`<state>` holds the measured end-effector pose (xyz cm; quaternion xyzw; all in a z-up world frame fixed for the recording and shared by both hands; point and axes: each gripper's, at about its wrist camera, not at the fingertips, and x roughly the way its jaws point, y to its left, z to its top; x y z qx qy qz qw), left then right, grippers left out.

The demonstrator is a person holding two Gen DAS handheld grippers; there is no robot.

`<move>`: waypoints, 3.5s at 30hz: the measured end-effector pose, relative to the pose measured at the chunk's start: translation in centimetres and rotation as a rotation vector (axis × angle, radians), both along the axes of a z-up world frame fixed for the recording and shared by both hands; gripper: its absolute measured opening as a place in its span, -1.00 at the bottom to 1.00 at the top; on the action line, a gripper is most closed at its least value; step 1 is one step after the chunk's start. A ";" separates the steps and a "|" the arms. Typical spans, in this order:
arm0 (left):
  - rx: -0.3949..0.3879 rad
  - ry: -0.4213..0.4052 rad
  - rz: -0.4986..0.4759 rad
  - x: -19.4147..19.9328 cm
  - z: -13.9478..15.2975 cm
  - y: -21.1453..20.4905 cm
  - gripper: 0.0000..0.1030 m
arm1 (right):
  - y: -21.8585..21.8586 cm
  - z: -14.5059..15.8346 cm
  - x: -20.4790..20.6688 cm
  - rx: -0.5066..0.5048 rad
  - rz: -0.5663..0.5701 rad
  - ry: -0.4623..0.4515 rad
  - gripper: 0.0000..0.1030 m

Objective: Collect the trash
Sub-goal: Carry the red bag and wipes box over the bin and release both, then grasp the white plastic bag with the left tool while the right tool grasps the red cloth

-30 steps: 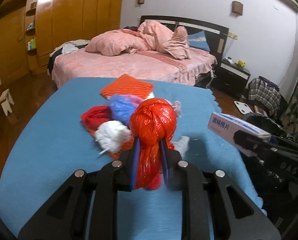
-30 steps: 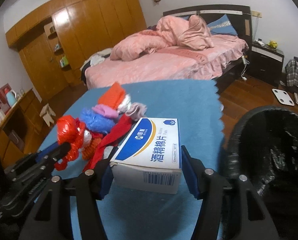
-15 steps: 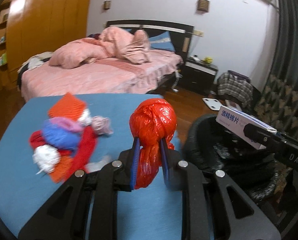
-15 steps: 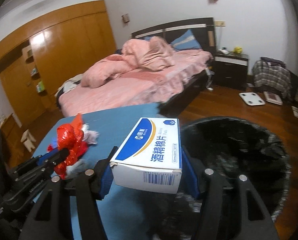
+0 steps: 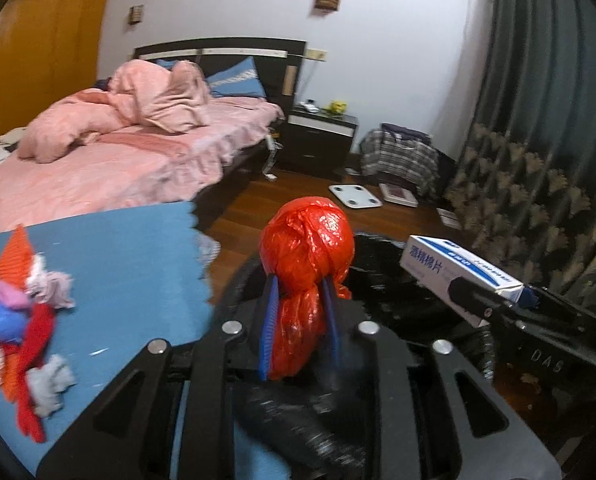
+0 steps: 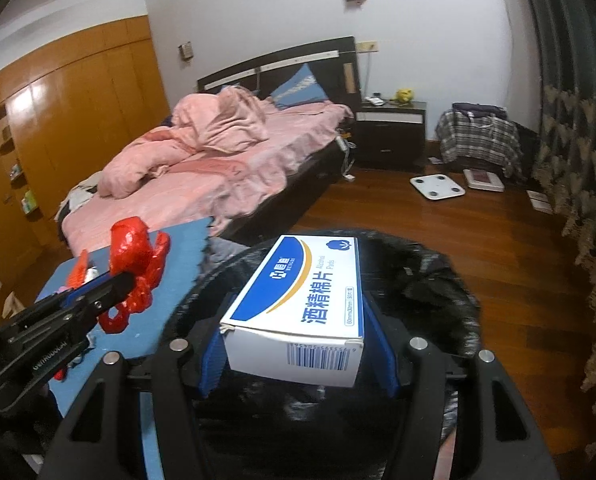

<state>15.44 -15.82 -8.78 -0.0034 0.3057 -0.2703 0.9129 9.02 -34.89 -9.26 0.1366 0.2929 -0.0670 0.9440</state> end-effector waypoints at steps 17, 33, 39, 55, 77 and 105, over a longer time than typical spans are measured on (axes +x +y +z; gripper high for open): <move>0.044 -0.073 0.173 -0.7 0.6 7.1 0.67 | 2.6 0.1 -0.1 -0.024 0.021 -0.032 0.89; 0.157 -0.059 0.499 -1.8 -1.4 23.1 0.55 | 17.6 -1.0 4.4 -0.011 0.278 -0.033 0.88; 0.166 0.002 0.592 -0.9 -3.6 27.6 0.45 | 22.4 -2.6 5.8 -0.032 0.355 -0.009 0.88; 0.175 0.108 0.591 3.1 -7.3 29.1 -0.11 | 25.6 -5.2 8.3 -0.056 0.400 0.062 0.88; 0.134 0.032 0.639 -0.8 -4.9 31.7 -0.32 | 29.8 -4.6 9.8 -0.052 0.478 0.043 0.79; 0.125 0.059 0.698 -0.7 -5.8 34.4 -0.32 | 36.2 -6.9 13.0 -0.050 0.619 0.170 -0.82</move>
